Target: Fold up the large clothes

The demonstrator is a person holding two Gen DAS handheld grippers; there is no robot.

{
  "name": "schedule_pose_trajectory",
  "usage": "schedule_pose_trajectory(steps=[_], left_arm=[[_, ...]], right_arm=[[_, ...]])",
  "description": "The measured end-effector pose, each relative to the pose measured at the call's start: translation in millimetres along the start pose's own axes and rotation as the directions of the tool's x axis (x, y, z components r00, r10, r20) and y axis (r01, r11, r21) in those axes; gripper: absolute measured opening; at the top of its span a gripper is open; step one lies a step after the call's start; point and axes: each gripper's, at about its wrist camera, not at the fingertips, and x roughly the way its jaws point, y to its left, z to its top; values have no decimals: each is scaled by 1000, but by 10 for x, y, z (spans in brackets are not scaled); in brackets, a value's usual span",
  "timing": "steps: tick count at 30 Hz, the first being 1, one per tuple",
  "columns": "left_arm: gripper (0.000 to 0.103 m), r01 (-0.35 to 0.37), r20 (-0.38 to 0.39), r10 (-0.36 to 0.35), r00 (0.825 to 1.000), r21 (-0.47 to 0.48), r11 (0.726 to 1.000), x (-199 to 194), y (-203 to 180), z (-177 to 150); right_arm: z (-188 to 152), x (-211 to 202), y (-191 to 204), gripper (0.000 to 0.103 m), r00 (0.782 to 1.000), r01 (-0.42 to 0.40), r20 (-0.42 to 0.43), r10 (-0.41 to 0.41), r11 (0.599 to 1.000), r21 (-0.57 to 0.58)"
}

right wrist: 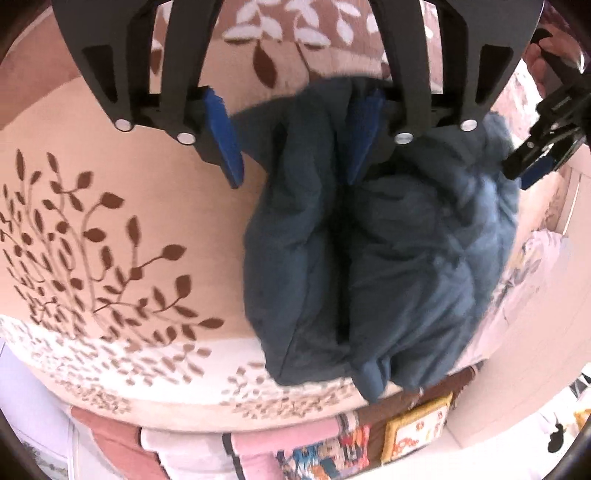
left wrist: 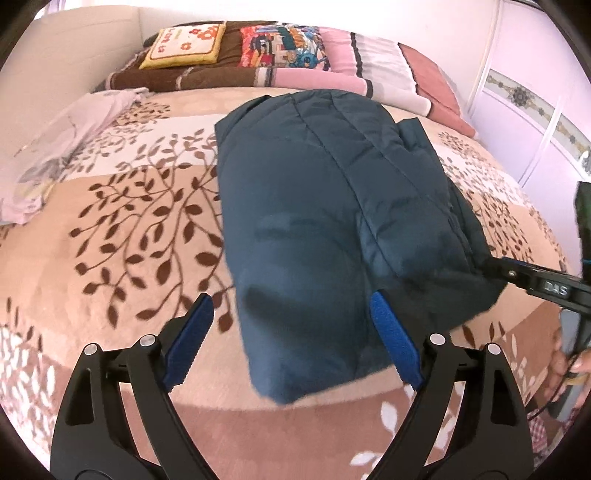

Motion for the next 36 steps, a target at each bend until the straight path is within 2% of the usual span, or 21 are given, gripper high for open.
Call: schedule_pose_trajectory(steps=[6,10,15,19,25,31,36], left_arm=[[86,-55,-32,54,998,-25,998,-199,-36,-244],[86,-96,-43,96,994,-11,995,-329,-134,-421],[87,-108,-44,107,993,-26,994,-488,-199,-563],[91,-111,-32,109,994,-49,993,-614,-227,-650],[92,-88,-47,84,995,-84,993,-690,-208,-761],[92,-105,-46,100,994,-141,984,-704,-162,-880],[92,-129,-101,115,988,-146,981,-640,-165,-980]], right_arm=[[-454,-393,86,62,1000,15,22,-13,997,-81],[-728,-488,130,62,1000,4,12,-3,994,-105],[-1034,-565,206,62,1000,-12,-18,10,994,-109],[-1165,-578,257,62,1000,-9,-29,6,994,-105],[-1273,-588,315,62,999,-9,-36,5,996,-92],[-1347,-531,386,62,999,-2,-52,-4,994,-108],[-1404,-506,438,62,998,1,-57,-8,993,-120]])
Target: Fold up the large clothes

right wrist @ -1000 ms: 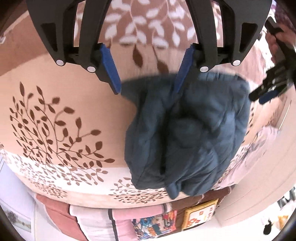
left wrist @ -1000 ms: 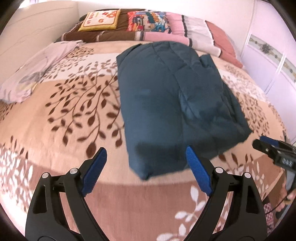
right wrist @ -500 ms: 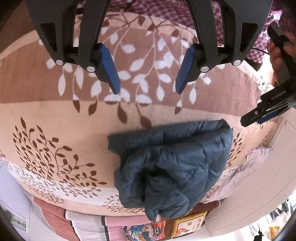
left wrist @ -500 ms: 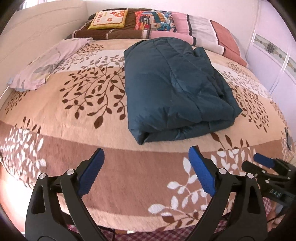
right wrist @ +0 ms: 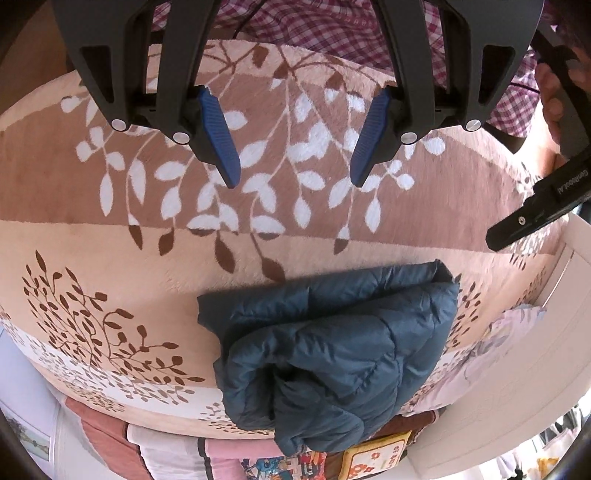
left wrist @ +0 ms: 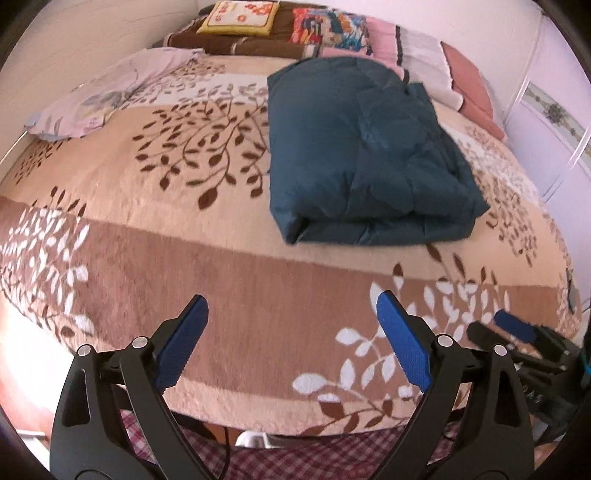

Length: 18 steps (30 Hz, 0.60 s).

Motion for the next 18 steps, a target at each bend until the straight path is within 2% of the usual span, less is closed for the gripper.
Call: schedule_pose_trajectory(steps=[10,18], left_arm=[[91,-48,-11,48,999,59,997,-44,-105,-184],[82,-55,-37,58,998,70,996,-49,-154,-293]], right_arm=[[-31,-25,-11,62,1000,8,24,-8,1000,17],[-91,-35,-14,62,999,21,31,-21,999,27]])
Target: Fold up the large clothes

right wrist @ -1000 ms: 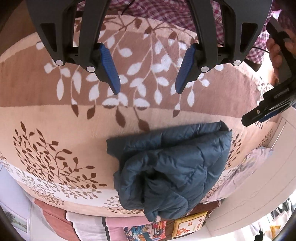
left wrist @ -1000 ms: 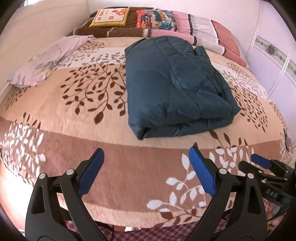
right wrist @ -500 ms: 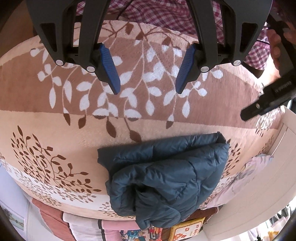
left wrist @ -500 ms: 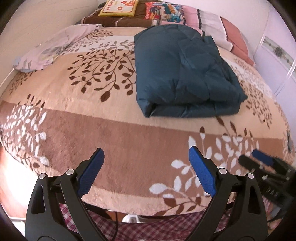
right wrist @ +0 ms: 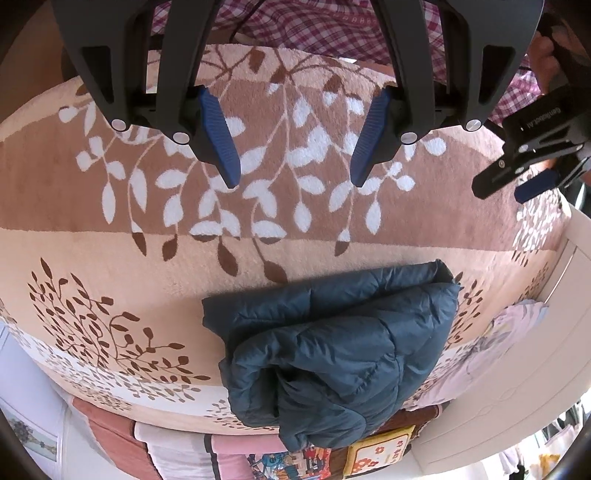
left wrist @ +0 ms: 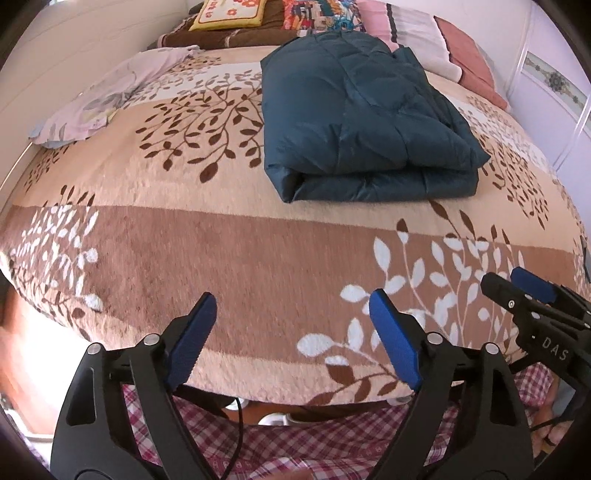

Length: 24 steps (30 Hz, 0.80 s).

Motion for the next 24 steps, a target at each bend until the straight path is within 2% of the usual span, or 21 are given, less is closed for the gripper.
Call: schedule_pose_trajectory(steps=[24], left_arm=[[73,-5,6,5,1000,22,1000,-65,-53,-56]], right_arm=[[-46,-22,44,62,999,38,10,-37,999,-20]])
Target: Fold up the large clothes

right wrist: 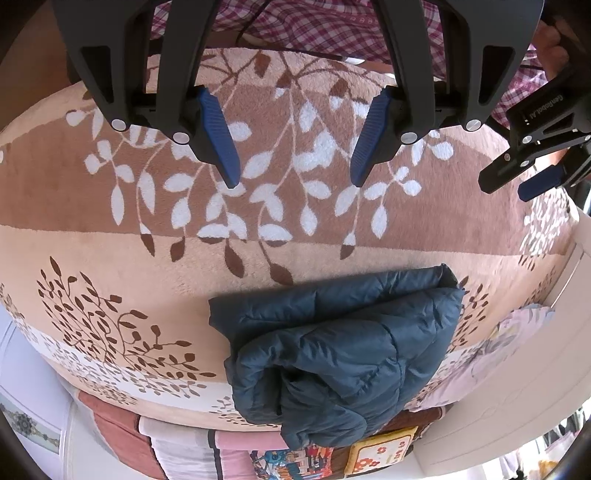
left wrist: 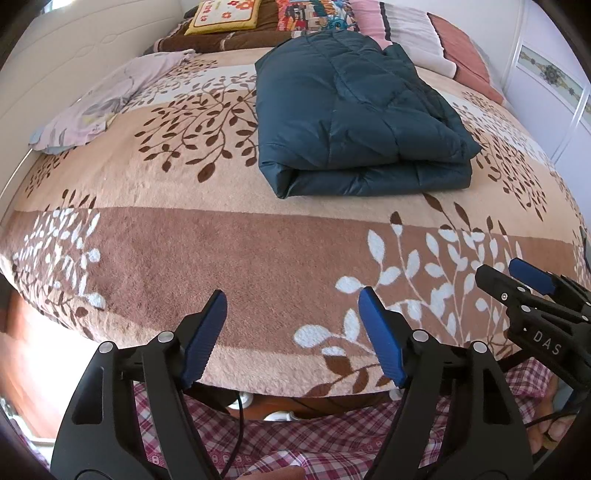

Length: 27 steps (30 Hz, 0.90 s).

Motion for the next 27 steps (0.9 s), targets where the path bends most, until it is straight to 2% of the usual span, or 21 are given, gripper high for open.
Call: schedule_pose_trajectory(steps=[27], left_arm=[[72,6,-8,-6,1000,16,1000,30,-25,-3]], right_arm=[[-8,37,29,62,1000,7,-9,-7,1000,-27]])
